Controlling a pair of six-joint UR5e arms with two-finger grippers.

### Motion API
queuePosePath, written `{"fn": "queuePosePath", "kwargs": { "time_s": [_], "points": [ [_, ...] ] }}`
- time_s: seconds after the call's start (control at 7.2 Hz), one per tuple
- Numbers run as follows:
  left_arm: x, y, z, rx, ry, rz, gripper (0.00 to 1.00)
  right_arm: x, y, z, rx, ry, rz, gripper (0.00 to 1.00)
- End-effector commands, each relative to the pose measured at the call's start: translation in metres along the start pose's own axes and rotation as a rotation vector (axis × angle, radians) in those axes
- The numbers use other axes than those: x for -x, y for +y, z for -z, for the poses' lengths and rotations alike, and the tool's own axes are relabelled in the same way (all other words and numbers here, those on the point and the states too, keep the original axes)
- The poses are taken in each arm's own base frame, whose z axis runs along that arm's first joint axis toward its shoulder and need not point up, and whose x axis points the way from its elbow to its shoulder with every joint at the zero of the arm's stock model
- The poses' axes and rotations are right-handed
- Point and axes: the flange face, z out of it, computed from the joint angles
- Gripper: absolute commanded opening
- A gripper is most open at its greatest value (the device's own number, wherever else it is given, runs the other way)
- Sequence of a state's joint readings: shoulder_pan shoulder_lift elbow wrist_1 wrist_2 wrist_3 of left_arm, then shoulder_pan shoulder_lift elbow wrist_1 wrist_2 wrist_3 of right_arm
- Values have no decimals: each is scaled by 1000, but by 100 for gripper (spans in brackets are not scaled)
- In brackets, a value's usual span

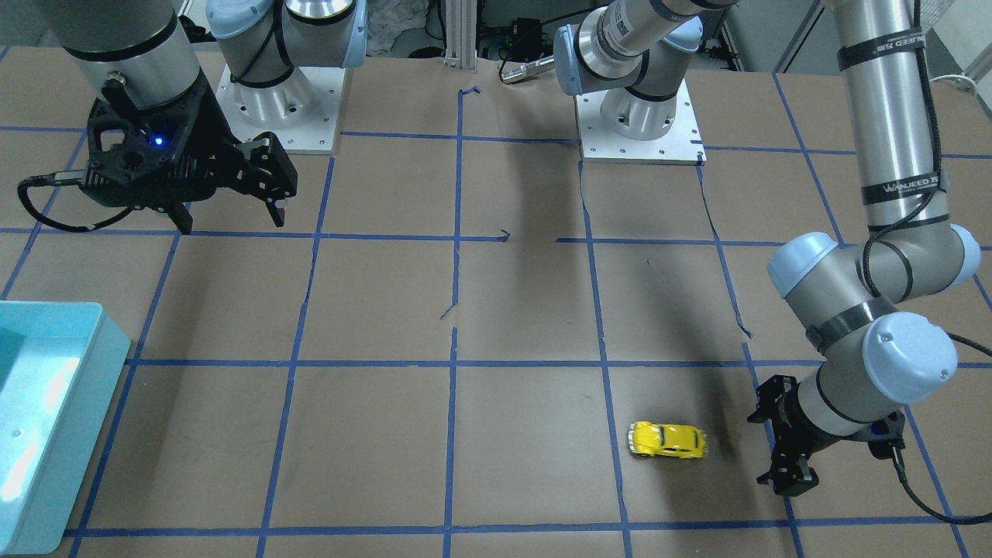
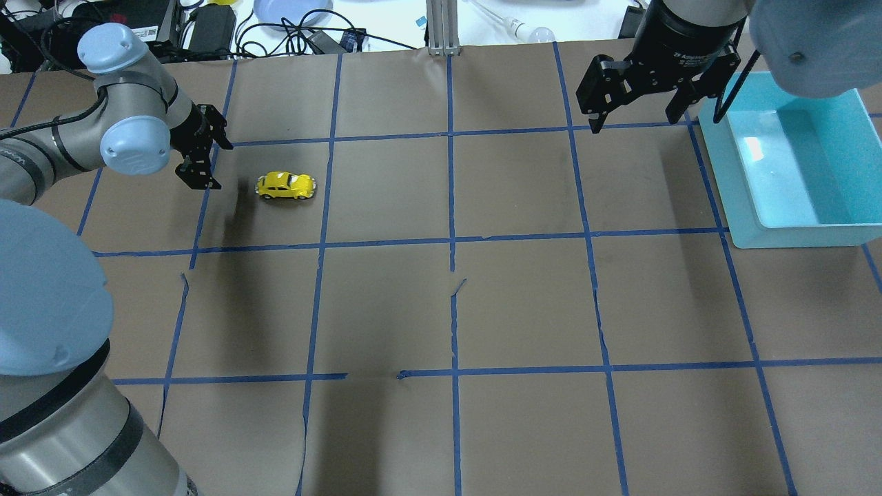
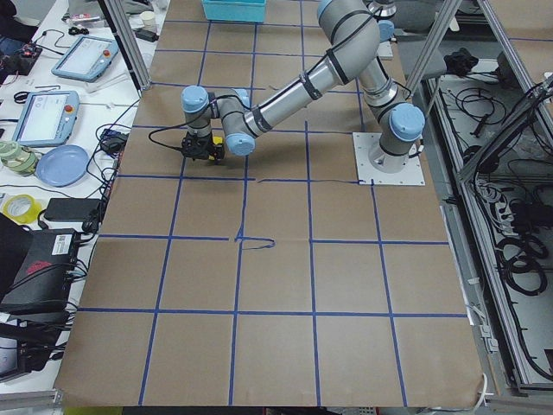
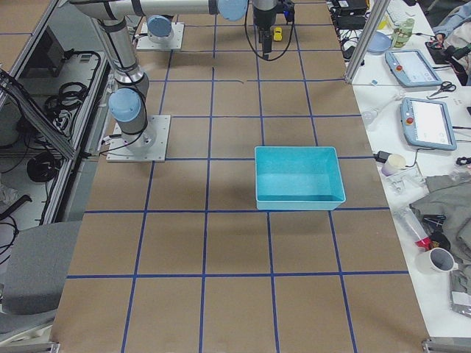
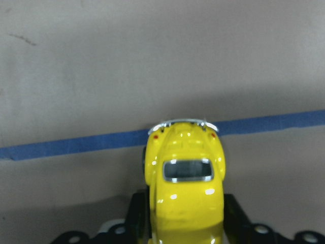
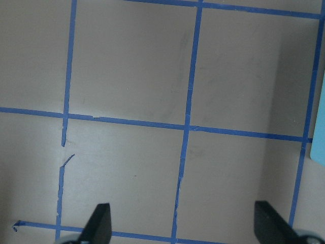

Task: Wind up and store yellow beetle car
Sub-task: 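Push the car with the left gripper toward the blue bin, then raise the left gripper back while moving the right gripper above the car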

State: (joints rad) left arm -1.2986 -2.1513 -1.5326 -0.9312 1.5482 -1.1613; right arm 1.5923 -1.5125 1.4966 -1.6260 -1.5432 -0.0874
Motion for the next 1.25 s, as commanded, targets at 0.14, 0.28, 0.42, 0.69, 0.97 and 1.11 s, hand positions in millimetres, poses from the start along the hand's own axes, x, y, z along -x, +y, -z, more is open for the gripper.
{"fn": "queuePosePath", "kwargs": {
  "time_s": [0.14, 0.28, 0.42, 0.69, 0.97, 1.11],
  "points": [
    [-8, 8, 113, -73, 146, -444, 100, 0, 0, 0, 1, 0, 0, 100],
    [-3, 14, 147, -62, 140, -592, 100, 0, 0, 0, 1, 0, 0, 100],
    [7, 19, 184, -47, 111, -692, 100, 0, 0, 0, 1, 0, 0, 100],
    [29, 47, 281, -53, 44, -930, 100, 0, 0, 0, 1, 0, 0, 100],
    [54, 77, 327, -30, -28, -985, 100, 0, 0, 0, 1, 0, 0, 100],
    [63, 85, 332, -16, -34, -996, 100, 0, 0, 0, 1, 0, 3, 100]
  ]
}}
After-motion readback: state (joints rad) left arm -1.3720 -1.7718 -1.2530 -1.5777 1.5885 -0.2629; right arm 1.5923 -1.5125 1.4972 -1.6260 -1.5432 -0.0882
